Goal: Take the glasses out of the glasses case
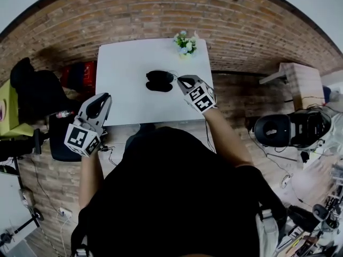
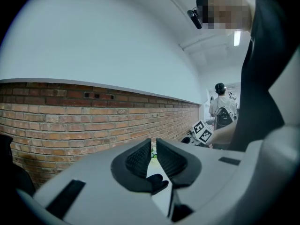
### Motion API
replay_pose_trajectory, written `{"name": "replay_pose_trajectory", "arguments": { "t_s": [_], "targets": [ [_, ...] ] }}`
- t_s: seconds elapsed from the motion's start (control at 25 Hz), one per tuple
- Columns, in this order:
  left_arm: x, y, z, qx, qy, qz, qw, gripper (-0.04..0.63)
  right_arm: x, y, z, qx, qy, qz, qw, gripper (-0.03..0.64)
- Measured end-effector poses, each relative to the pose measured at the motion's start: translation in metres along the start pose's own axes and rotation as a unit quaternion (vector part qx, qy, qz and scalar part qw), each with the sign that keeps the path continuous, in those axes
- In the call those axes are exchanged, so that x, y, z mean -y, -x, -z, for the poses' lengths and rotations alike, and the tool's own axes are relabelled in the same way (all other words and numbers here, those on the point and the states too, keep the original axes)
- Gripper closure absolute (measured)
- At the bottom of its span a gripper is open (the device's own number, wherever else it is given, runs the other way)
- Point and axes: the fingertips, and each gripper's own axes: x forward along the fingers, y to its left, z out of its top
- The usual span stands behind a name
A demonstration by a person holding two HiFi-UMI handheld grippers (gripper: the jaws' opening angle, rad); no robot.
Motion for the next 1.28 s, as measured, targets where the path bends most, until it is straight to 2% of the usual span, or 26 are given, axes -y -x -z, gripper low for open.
{"name": "replay_pose_trajectory", "arguments": {
  "t_s": [0.24,0.52,0.64,0.8,1.28],
  "targets": [
    [0.019,0.002,0.006,-0.017,0.009,0.003,0.9998,0.554,-0.002,0.024,0.007,0.009,-0.012,0.005,1.000,0.594],
    [0.035,-0.001,0.010,-0.003,-0.003,0.011,0.9999,0.554,-0.003,0.047,0.005,0.026,-0.025,0.014,0.999,0.594],
    [0.046,-0.004,0.013,-0.011,0.000,0.016,0.9998,0.554,-0.001,0.059,0.005,0.034,-0.029,0.019,0.999,0.594],
    [0.057,-0.010,0.011,0.006,-0.008,0.028,0.9996,0.554,0.003,0.072,0.004,0.049,-0.032,0.026,0.998,0.594],
    [0.074,-0.021,0.013,-0.012,-0.002,0.029,0.9995,0.554,0.014,0.088,0.011,0.071,-0.050,0.033,0.996,0.594]
  ]
}}
